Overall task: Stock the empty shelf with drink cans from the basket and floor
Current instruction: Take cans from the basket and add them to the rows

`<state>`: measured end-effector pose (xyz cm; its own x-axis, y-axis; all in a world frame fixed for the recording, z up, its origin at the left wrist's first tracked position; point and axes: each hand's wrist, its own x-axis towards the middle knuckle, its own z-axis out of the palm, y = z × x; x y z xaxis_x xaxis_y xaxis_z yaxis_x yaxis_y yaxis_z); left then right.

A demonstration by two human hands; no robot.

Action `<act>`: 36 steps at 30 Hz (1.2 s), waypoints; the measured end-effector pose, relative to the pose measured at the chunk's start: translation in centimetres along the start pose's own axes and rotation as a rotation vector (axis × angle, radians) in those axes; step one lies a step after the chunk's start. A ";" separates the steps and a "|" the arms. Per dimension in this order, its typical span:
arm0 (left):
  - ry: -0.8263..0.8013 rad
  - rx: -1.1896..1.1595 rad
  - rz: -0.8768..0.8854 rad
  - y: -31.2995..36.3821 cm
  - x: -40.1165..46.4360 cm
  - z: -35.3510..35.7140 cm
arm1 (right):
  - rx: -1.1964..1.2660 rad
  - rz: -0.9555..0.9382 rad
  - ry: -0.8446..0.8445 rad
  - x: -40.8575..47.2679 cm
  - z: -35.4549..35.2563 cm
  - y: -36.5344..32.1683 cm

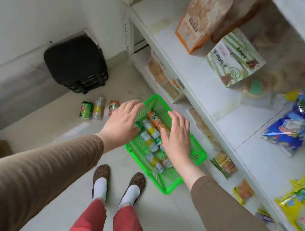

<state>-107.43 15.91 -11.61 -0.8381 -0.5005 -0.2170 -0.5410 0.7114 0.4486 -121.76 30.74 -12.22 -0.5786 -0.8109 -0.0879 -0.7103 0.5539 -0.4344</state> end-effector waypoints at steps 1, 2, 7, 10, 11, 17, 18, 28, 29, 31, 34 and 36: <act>-0.039 0.008 -0.013 -0.9 -0.3 2.3 | 0.013 0.048 -0.034 -0.4 2.6 1.1; -0.075 0.017 -0.027 -1.8 -0.5 4.7 | 0.025 0.098 -0.068 -0.8 5.2 2.3; -0.265 0.056 -0.113 -5.6 0.3 15.6 | 0.069 0.311 -0.274 -1.9 17.5 8.0; -0.339 0.103 -0.130 -7.7 1.8 21.0 | 0.051 0.373 -0.367 -2.0 24.1 11.2; -0.356 0.118 -0.132 -8.3 2.3 22.5 | 0.052 0.395 -0.395 -2.0 26.0 12.0; -0.418 0.182 -0.119 -12.0 5.4 29.8 | -0.041 0.427 -0.510 -0.3 36.1 15.8; -0.421 0.196 -0.114 -12.4 5.9 30.6 | -0.092 0.419 -0.529 -0.1 37.4 16.2; -0.500 0.262 -0.045 -13.3 9.2 33.6 | -0.438 0.277 -0.627 2.0 41.4 16.9; -0.494 0.257 -0.039 -13.2 9.1 33.0 | -0.392 0.299 -0.620 2.0 40.2 16.8; -0.472 0.242 -0.032 -12.5 8.5 31.0 | -0.279 0.384 -0.579 1.9 36.5 15.9; -0.430 0.204 -0.045 -10.6 7.6 26.1 | -0.060 0.508 -0.464 1.7 29.1 13.5; -0.386 0.170 -0.056 -8.7 7.0 21.3 | 0.055 0.532 -0.409 2.1 23.2 11.3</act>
<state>-110.07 16.70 -35.55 -0.7545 -0.3424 -0.5599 -0.5631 0.7760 0.2842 -121.68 30.95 -38.16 -0.6378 -0.4422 -0.6306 -0.3425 0.8962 -0.2819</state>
